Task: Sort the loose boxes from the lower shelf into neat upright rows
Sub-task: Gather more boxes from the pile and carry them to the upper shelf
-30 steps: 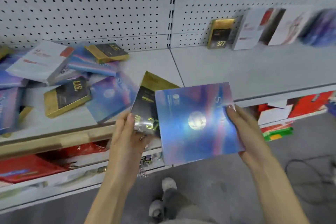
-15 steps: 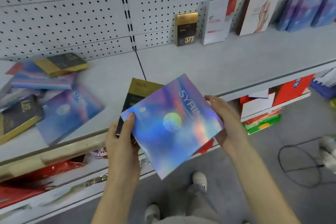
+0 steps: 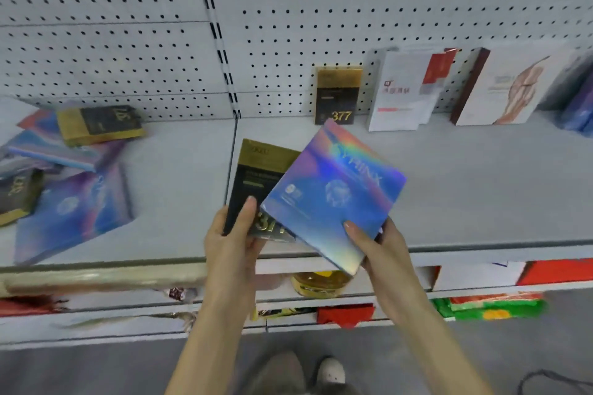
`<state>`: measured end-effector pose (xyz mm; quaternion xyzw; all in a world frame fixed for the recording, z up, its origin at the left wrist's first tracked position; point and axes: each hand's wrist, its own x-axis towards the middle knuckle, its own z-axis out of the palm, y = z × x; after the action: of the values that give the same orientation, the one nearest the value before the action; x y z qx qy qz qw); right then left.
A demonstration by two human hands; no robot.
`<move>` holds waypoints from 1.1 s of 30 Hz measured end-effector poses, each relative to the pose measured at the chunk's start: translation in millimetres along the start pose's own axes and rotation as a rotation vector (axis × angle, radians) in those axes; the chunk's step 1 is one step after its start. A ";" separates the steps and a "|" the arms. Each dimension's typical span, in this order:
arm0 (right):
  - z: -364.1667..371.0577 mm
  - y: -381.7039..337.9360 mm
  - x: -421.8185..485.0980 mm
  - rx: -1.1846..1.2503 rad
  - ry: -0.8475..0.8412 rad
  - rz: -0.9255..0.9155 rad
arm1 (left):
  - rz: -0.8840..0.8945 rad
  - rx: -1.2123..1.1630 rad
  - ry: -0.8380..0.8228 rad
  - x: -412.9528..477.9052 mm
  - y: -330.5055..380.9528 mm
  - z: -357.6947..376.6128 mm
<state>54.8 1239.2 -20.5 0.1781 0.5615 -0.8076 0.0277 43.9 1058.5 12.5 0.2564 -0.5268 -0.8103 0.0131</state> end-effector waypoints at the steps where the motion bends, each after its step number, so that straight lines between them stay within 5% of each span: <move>1: -5.8 -4.0 11.7 -0.032 0.000 -0.014 | 0.026 0.014 0.038 8.1 -0.8 -1.2; 5: -21.1 -16.5 54.8 -0.211 -0.035 -0.125 | 0.119 0.058 0.142 54.9 2.0 -7.4; 9: -26.4 -17.0 94.1 -0.348 -0.031 -0.186 | 0.153 0.055 0.078 117.9 13.0 -3.7; 16: -27.1 -8.4 148.3 -0.278 0.084 -0.196 | 0.235 0.301 -0.169 223.1 33.4 38.5; 25: -27.5 -9.8 168.2 -0.316 0.144 -0.222 | 0.407 0.886 -0.137 305.6 27.2 56.3; 33: -22.5 -10.7 165.8 -0.268 0.145 -0.208 | 0.459 0.907 -0.175 322.5 28.5 65.1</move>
<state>-97.0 1289.5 -70.7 0.1716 0.6801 -0.7089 -0.0733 -271.1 1006.9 -72.1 0.0454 -0.8669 -0.4952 0.0338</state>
